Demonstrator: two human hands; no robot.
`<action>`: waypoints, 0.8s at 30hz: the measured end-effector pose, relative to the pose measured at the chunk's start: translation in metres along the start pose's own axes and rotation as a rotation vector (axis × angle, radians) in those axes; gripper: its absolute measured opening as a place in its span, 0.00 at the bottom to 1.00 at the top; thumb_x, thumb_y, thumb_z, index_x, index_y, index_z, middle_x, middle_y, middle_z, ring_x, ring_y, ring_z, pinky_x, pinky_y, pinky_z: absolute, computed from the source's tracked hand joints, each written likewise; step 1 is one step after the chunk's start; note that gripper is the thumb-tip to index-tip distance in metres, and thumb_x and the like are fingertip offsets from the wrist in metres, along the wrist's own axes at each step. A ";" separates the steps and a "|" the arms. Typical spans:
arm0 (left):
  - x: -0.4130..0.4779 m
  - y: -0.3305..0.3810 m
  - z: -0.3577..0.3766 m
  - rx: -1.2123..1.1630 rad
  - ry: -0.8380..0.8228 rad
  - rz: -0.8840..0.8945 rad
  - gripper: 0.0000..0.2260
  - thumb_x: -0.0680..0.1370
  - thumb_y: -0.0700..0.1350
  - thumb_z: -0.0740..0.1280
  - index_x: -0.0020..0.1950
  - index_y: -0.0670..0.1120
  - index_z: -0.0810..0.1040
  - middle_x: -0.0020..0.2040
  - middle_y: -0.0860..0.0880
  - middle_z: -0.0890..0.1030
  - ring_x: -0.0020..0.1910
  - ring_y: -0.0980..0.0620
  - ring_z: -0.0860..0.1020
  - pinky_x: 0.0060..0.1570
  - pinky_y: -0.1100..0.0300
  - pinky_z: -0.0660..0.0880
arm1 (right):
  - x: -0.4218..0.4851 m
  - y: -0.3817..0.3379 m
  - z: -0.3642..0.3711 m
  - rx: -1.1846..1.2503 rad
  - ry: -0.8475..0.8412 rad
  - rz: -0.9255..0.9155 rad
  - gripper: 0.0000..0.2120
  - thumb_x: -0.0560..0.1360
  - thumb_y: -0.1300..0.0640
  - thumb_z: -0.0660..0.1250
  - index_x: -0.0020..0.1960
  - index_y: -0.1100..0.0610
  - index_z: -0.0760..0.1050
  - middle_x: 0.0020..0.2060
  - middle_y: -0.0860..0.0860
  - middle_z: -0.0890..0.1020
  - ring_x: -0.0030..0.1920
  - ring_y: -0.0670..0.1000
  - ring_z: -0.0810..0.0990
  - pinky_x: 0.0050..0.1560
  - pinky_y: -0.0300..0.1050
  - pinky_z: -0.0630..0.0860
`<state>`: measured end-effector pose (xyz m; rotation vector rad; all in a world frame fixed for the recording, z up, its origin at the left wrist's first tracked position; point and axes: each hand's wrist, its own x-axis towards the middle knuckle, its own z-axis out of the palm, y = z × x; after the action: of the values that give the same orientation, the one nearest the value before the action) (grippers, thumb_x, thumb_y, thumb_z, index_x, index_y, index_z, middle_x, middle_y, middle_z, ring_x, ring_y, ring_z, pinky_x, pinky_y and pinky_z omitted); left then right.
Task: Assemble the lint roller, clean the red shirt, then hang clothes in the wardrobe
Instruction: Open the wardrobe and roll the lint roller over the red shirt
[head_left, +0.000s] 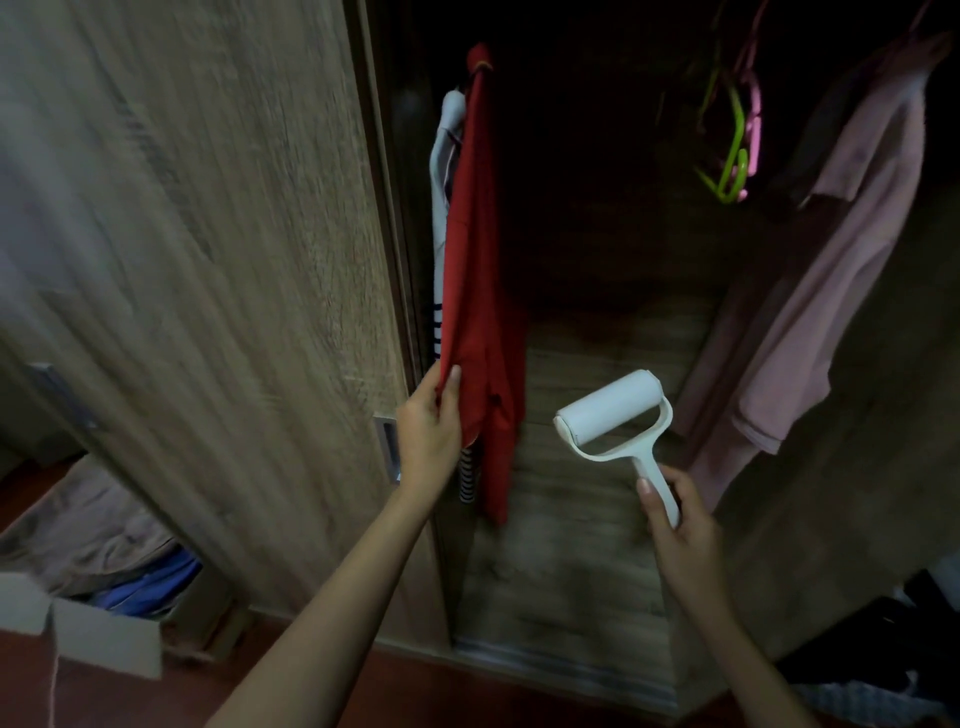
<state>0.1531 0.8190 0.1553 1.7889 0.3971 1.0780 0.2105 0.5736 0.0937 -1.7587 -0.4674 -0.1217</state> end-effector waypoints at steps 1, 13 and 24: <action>-0.001 0.001 -0.006 -0.042 0.009 -0.014 0.09 0.82 0.44 0.61 0.56 0.47 0.80 0.44 0.49 0.83 0.40 0.56 0.79 0.41 0.59 0.76 | 0.000 -0.001 0.002 -0.002 -0.009 -0.004 0.09 0.77 0.57 0.63 0.56 0.55 0.75 0.44 0.41 0.79 0.38 0.40 0.77 0.35 0.28 0.72; 0.006 0.046 -0.093 0.092 0.325 0.073 0.06 0.79 0.44 0.66 0.54 0.48 0.81 0.41 0.59 0.81 0.39 0.68 0.76 0.43 0.64 0.74 | 0.012 -0.030 0.028 0.098 -0.283 -0.016 0.05 0.77 0.52 0.63 0.51 0.42 0.74 0.37 0.40 0.80 0.36 0.41 0.77 0.37 0.33 0.72; 0.053 0.097 -0.181 0.264 0.361 0.284 0.10 0.80 0.41 0.64 0.57 0.39 0.81 0.43 0.56 0.81 0.39 0.73 0.75 0.43 0.69 0.73 | 0.011 -0.087 0.084 0.233 -0.394 -0.126 0.12 0.76 0.39 0.61 0.55 0.43 0.73 0.37 0.39 0.79 0.37 0.41 0.77 0.37 0.34 0.73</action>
<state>0.0172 0.9120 0.2897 1.9203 0.5330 1.6218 0.1743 0.6713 0.1559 -1.5233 -0.8439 0.1890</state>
